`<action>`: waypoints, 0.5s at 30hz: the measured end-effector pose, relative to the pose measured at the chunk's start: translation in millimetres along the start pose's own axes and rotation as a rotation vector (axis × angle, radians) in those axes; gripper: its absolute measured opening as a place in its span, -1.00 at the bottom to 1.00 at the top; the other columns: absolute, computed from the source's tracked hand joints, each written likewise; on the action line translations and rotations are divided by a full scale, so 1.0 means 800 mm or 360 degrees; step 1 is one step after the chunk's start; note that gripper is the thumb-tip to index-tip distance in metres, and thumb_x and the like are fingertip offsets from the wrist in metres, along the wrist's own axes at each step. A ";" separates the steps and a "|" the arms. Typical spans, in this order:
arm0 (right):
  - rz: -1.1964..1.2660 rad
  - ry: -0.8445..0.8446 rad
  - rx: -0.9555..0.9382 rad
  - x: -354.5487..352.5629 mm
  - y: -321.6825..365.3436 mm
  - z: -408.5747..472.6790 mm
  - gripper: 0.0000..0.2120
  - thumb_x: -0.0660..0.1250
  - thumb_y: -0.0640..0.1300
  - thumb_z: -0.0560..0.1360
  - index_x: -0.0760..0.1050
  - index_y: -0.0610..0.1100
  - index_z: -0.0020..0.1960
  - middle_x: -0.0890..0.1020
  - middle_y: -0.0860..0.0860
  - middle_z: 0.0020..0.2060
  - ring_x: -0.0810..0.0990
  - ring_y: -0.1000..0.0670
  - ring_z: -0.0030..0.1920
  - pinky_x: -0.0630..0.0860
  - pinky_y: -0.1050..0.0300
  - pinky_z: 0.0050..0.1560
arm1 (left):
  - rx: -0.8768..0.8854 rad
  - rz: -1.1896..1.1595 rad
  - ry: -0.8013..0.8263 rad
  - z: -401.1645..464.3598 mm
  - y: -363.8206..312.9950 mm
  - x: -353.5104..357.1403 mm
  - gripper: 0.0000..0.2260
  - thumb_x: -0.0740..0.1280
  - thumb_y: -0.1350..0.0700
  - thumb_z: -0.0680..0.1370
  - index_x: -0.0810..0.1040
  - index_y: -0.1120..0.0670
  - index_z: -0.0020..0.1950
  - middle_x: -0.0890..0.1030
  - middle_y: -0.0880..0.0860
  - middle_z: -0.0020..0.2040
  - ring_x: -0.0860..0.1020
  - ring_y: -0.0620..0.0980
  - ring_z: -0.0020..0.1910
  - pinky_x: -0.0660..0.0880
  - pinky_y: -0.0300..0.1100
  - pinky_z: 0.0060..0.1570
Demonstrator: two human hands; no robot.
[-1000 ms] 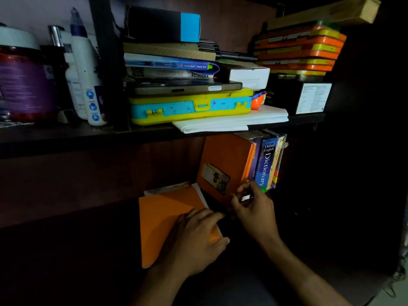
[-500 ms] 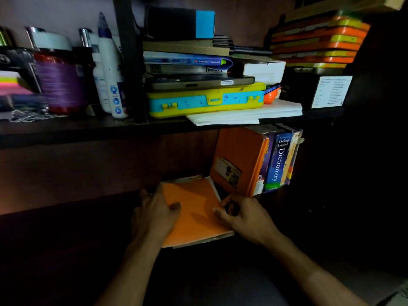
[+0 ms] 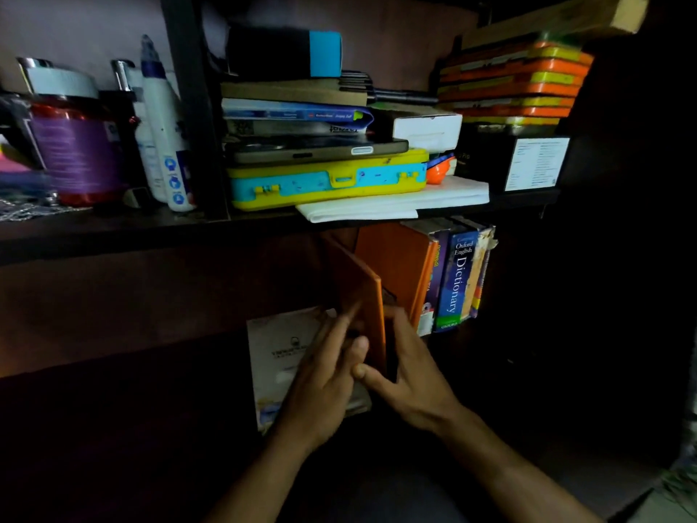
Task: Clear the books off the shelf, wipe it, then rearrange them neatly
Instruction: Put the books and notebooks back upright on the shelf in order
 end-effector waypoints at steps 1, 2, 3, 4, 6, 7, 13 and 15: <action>0.0085 -0.0012 -0.0001 -0.001 0.001 0.000 -0.40 0.33 0.34 0.50 0.31 0.05 0.39 0.52 0.12 0.25 0.54 0.06 0.28 0.52 0.08 0.23 | 0.0086 0.0068 0.0099 0.001 0.002 0.002 -0.61 0.15 -0.19 0.67 0.22 -0.42 0.50 0.25 -0.41 0.47 0.17 -0.51 0.45 0.15 -0.49 0.38; 0.0118 -0.0076 0.0003 -0.004 0.000 0.000 -0.48 0.34 0.27 0.53 0.32 0.03 0.36 0.55 0.12 0.22 0.57 0.03 0.26 0.54 0.05 0.21 | 0.0148 0.0151 0.0167 0.004 0.006 0.001 -0.62 0.14 -0.11 0.70 0.23 -0.39 0.50 0.22 -0.41 0.49 0.14 -0.50 0.46 0.12 -0.49 0.42; 0.0101 -0.0165 0.0010 -0.009 -0.004 0.001 -0.58 0.34 0.20 0.57 0.35 0.04 0.32 0.58 0.11 0.17 0.60 0.02 0.21 0.57 0.02 0.17 | 0.0194 0.0239 0.0227 0.008 0.010 0.003 -0.62 0.14 -0.04 0.71 0.24 -0.37 0.49 0.20 -0.42 0.50 0.14 -0.47 0.48 0.13 -0.41 0.47; 0.0067 -0.0262 0.0027 -0.012 -0.009 0.002 -0.69 0.33 0.12 0.60 0.36 0.08 0.28 0.61 0.11 0.10 0.64 0.02 0.13 0.61 -0.02 0.09 | 0.0192 0.0381 0.0301 0.008 0.013 0.002 -0.61 0.14 -0.02 0.72 0.22 -0.37 0.49 0.17 -0.44 0.50 0.13 -0.43 0.50 0.13 -0.32 0.52; -0.0061 -0.0423 0.0103 -0.020 -0.020 0.003 -0.76 0.30 -0.01 0.63 0.33 0.23 0.22 0.62 0.11 -0.02 0.67 0.06 -0.06 0.65 0.01 -0.11 | 0.0153 0.0689 0.0488 0.007 0.022 0.004 -0.54 0.19 -0.08 0.70 0.13 -0.35 0.55 0.08 -0.45 0.48 0.09 -0.34 0.53 0.04 -0.25 0.55; -0.0118 -0.0472 0.0145 -0.021 -0.024 0.002 -0.73 0.29 -0.06 0.64 0.32 0.25 0.22 0.62 0.12 -0.07 0.67 0.09 -0.14 0.65 0.10 -0.20 | 0.0124 0.0801 0.0580 0.004 0.025 0.003 -0.46 0.23 -0.15 0.67 0.07 -0.32 0.59 0.05 -0.42 0.48 0.06 -0.30 0.54 -0.01 -0.26 0.53; -0.0255 -0.0626 0.0294 -0.023 -0.030 -0.001 -0.71 0.26 0.02 0.63 0.36 -0.01 0.32 0.61 0.03 0.14 0.65 0.19 -0.18 0.58 0.32 -0.31 | 0.0154 0.1064 0.0636 0.004 0.034 0.009 -0.35 0.27 -0.28 0.59 0.09 -0.24 0.62 0.13 -0.26 0.60 0.08 -0.17 0.56 0.01 -0.18 0.49; -0.0217 -0.0628 0.0378 -0.022 -0.029 0.002 -0.53 0.29 0.05 0.60 0.28 -0.02 0.45 0.54 0.02 0.27 0.66 0.23 -0.14 0.59 0.33 -0.30 | 0.0211 0.1065 0.0608 0.004 0.034 0.010 -0.43 0.26 -0.27 0.60 0.21 -0.23 0.58 0.23 -0.26 0.55 0.11 -0.18 0.53 0.02 -0.19 0.44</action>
Point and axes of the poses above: each hand's wrist, its own z-axis towards the middle knuckle, its own x-axis out of the palm, y = z × x, the point moved 4 cm from there along z, towards the middle knuckle
